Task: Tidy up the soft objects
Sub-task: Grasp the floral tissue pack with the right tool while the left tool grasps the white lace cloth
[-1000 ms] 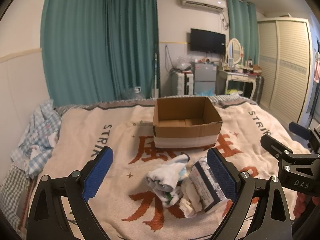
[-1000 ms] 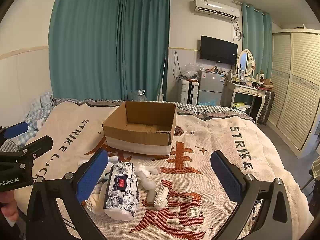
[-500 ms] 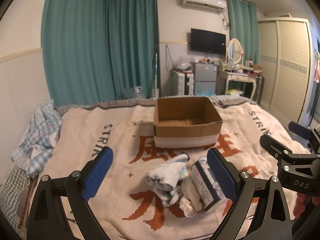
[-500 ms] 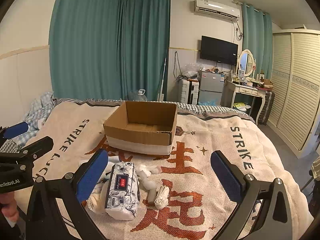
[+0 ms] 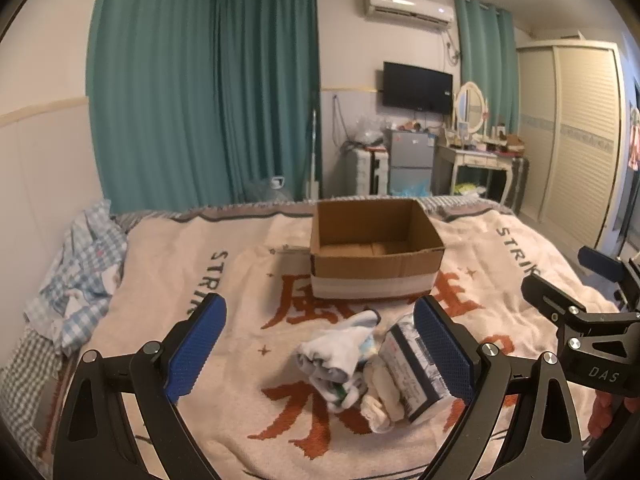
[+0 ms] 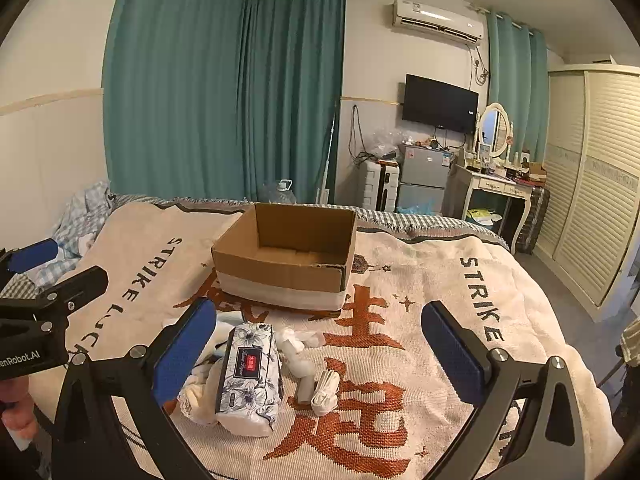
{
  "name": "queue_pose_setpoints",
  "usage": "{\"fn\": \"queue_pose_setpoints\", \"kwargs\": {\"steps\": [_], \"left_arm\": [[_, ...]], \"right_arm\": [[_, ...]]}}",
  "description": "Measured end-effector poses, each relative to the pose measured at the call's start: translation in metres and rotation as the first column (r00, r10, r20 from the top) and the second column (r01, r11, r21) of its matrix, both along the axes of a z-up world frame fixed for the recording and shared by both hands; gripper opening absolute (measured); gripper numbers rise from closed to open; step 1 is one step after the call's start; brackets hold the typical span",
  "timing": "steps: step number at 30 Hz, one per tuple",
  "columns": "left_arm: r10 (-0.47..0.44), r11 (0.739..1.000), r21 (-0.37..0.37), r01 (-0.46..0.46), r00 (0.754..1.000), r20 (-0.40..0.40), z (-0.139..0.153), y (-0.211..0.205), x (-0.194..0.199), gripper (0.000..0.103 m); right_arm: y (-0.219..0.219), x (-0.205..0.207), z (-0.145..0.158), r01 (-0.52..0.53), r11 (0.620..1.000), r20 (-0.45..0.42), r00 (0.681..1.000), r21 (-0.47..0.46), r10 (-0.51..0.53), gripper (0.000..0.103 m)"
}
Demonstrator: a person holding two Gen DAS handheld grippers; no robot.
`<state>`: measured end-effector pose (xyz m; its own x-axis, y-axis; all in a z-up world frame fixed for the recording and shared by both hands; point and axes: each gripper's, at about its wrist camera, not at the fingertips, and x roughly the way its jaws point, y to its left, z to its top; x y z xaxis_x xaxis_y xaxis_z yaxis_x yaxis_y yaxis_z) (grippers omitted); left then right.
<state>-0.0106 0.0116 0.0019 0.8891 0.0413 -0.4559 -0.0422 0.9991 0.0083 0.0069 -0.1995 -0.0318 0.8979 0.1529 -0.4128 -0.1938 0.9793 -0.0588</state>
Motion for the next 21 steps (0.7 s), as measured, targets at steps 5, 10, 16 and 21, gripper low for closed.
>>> {"fn": "queue_pose_setpoints", "kwargs": {"steps": [5, 10, 16, 21], "left_arm": [[0.0, 1.0, -0.016, 0.0, 1.0, -0.003, -0.001, 0.009, -0.002, 0.096], [0.014, 1.0, -0.023, -0.015, 0.999, -0.045, -0.016, 0.017, 0.004, 0.096], [0.035, 0.999, -0.011, -0.037, 0.989, -0.145, -0.053, 0.03, 0.022, 0.096], [0.047, 0.999, -0.012, -0.052, 0.965, -0.257, -0.088, 0.036, 0.039, 0.095]], "right_arm": [[0.006, -0.005, -0.001, -0.022, 1.0, -0.019, 1.0, -0.013, 0.022, 0.103], [0.018, 0.0, -0.015, -0.046, 0.998, -0.068, 0.997, -0.039, 0.043, 0.102], [0.041, 0.023, -0.058, -0.082, 0.994, -0.187, 0.98, -0.077, 0.066, 0.09], [0.06, 0.041, -0.101, -0.125, 0.99, -0.31, 0.945, -0.063, 0.099, 0.078]]}}
